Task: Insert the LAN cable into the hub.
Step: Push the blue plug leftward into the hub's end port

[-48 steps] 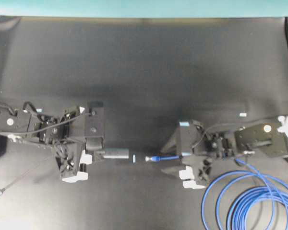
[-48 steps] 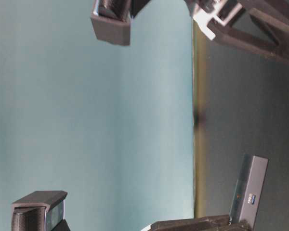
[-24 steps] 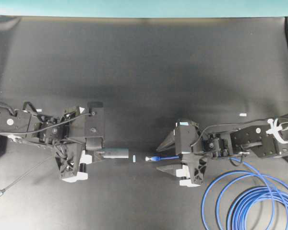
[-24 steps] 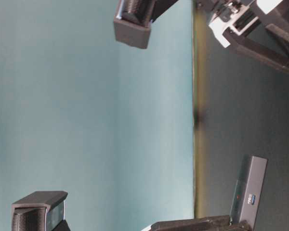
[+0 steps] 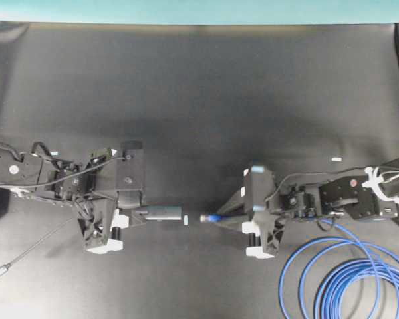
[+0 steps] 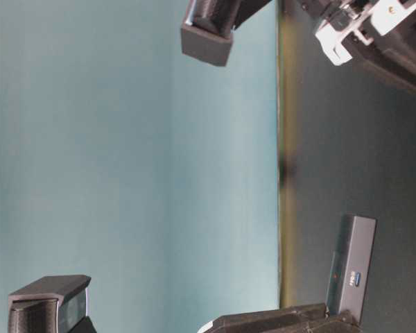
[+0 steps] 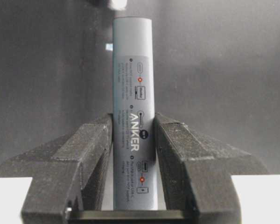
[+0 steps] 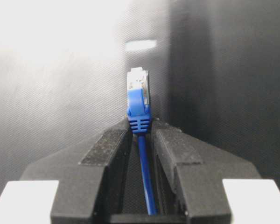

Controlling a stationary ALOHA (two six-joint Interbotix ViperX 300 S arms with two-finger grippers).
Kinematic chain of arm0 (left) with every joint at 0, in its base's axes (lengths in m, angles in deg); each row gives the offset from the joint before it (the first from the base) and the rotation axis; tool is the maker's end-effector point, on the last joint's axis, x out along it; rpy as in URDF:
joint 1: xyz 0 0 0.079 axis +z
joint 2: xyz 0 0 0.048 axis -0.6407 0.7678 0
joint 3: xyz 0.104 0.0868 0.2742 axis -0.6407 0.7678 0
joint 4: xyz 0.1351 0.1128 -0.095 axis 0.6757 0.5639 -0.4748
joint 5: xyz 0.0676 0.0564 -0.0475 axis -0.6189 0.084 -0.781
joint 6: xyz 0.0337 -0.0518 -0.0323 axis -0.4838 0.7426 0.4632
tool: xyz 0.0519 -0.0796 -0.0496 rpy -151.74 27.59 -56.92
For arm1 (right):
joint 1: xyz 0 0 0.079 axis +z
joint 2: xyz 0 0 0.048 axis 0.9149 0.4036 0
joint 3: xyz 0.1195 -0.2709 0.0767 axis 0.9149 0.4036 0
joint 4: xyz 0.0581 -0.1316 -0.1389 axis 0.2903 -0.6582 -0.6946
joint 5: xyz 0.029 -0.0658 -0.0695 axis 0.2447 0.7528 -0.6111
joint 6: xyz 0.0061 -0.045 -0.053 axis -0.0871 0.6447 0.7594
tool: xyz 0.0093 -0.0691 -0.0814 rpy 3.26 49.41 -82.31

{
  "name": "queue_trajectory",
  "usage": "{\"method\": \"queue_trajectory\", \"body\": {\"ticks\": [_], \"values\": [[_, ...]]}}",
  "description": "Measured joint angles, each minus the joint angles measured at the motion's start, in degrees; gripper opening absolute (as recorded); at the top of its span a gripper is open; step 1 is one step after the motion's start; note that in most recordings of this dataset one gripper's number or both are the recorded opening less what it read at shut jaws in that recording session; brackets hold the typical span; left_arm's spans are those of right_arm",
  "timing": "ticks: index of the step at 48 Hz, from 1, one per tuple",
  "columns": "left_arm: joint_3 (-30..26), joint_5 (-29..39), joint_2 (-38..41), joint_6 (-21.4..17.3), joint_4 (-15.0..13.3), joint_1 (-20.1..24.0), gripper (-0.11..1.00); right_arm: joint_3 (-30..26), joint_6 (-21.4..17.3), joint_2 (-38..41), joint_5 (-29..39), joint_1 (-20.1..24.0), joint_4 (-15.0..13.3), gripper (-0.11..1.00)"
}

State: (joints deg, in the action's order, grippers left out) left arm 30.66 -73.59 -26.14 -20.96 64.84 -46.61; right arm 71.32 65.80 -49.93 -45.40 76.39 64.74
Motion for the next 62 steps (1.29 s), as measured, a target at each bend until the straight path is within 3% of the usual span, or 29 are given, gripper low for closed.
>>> {"method": "queue_trajectory", "body": {"ticks": [11, 15, 22, 34, 49, 62], "values": [[-1.6, 3.7, 0.0, -1.2, 0.1, 0.1, 0.29, 4.0, -4.7, -1.8, -15.2, 0.3, 0.8, 0.12], [-2.4, 4.9, 0.3, -2.8, 0.1, 0.0, 0.29, 4.2, -5.0, -2.6, -16.9, 0.8, 0.8, 0.12], [-4.1, 5.2, 1.6, -5.5, 0.1, 0.1, 0.29, 3.6, -5.0, -4.0, -13.4, 1.7, 0.8, 0.12], [-5.4, 5.5, 3.1, -6.2, 0.2, 0.4, 0.29, 0.8, -5.0, -6.9, -3.1, 1.8, 0.7, 0.12], [-5.5, 5.3, 3.6, -6.7, 0.2, 1.1, 0.29, -1.1, -4.3, -7.6, -0.7, 1.8, 0.6, 0.12], [-6.9, 5.6, 4.6, -10.3, 0.1, 0.9, 0.29, -3.0, -4.1, -7.0, 3.3, 1.3, 0.5, 0.12]]}}
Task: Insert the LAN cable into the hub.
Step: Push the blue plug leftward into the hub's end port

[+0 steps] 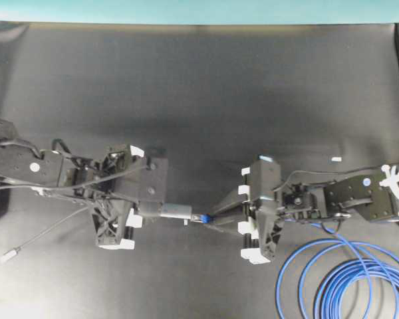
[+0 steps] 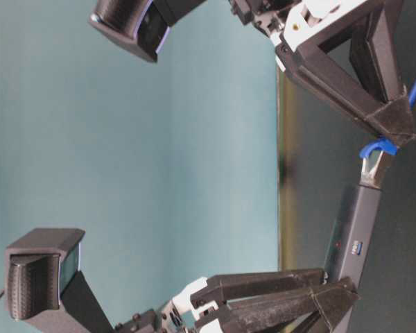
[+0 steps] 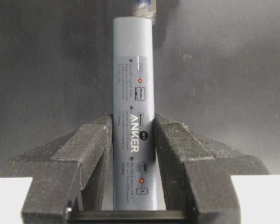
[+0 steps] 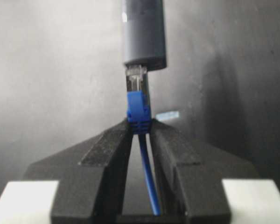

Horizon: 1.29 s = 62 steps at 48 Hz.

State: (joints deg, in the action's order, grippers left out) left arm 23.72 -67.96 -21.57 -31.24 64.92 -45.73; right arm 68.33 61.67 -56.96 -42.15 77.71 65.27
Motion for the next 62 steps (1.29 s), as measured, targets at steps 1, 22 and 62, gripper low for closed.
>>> {"method": "queue_trajectory", "body": {"ticks": [1, 22, 62], "values": [[-0.1, 0.1, 0.1, -0.2, 0.1, 0.0, 0.29, 0.0, 0.0, 0.0, 0.1, 0.0, 0.0, 0.12], [-2.3, 3.2, 1.6, -1.4, 0.1, -0.4, 0.29, -0.2, 0.1, 0.1, 0.5, -1.0, -0.2, 0.12], [-7.8, 5.3, 7.2, -2.8, 0.1, -0.4, 0.29, -2.5, 3.8, 1.2, 4.0, -1.2, -0.9, 0.12]]}}
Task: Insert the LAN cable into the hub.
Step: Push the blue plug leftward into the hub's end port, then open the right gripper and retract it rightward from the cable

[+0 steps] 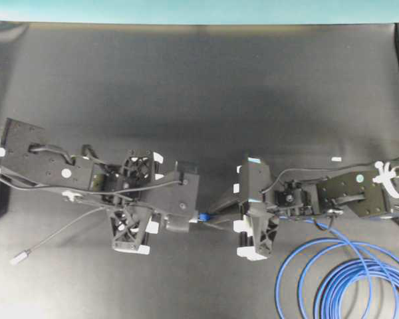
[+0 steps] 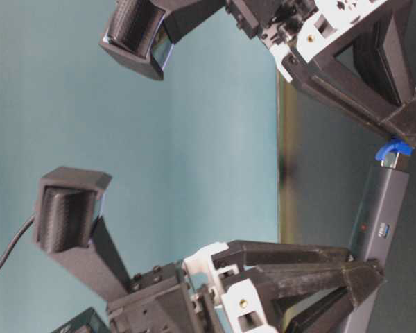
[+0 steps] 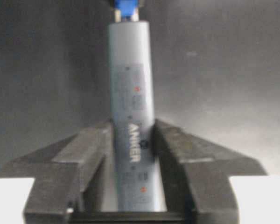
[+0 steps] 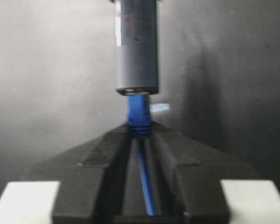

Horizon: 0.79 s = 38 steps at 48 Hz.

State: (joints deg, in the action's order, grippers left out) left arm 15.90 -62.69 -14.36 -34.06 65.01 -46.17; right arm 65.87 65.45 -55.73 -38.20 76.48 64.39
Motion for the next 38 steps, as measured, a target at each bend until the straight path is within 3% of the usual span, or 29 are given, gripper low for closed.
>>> {"method": "queue_trajectory", "body": {"ticks": [33, 38], "values": [[1.2, -1.1, 0.5, 0.0, 0.0, -0.3, 0.29, 0.1, 0.6, -0.4, 1.1, -0.2, 0.0, 0.14], [1.2, -2.0, 0.5, 0.0, 0.0, -0.3, 0.29, 0.7, 0.6, -1.2, 3.0, -0.4, 0.1, 0.4]]}}
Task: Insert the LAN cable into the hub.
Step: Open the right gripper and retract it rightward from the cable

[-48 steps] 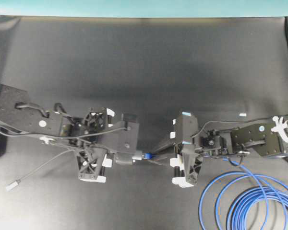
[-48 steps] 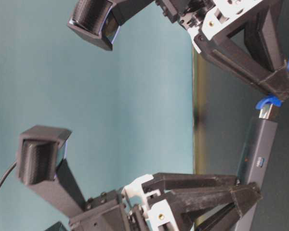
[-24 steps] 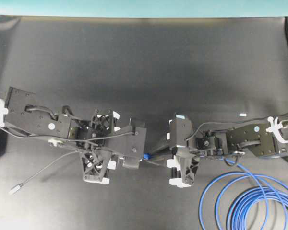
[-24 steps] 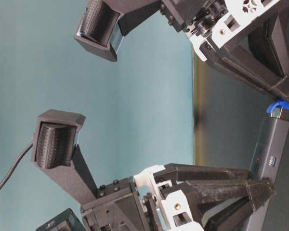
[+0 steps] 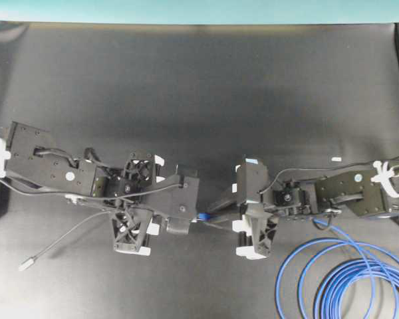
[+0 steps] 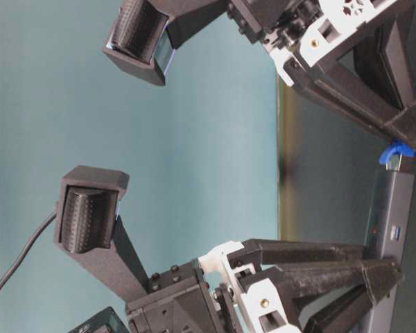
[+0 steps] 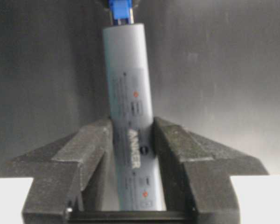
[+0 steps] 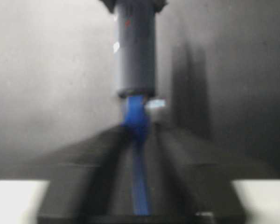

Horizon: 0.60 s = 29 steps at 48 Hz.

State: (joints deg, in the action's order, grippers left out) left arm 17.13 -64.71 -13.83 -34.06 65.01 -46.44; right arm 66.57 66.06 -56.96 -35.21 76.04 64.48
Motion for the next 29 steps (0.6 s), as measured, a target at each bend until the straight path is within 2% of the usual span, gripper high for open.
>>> {"method": "queue_trajectory", "body": {"ticks": [4, 8, 18, 29], "values": [[0.3, -0.4, 0.0, 0.0, 0.0, -0.1, 0.29, 1.0, -0.5, -0.8, 1.0, -0.4, 0.3, 0.64], [1.0, -0.4, 0.0, 0.0, 0.0, -0.1, 0.29, 2.4, -1.1, -1.8, 1.4, -0.1, 0.3, 0.82], [2.5, -0.3, -0.3, 0.5, 0.0, -0.1, 0.29, 8.7, -3.3, -6.8, 1.5, 1.2, 0.4, 0.79], [4.0, -2.1, -0.4, 3.4, 0.0, -0.1, 0.29, 15.3, -5.6, -14.1, 0.7, 1.2, 0.6, 0.79]]}}
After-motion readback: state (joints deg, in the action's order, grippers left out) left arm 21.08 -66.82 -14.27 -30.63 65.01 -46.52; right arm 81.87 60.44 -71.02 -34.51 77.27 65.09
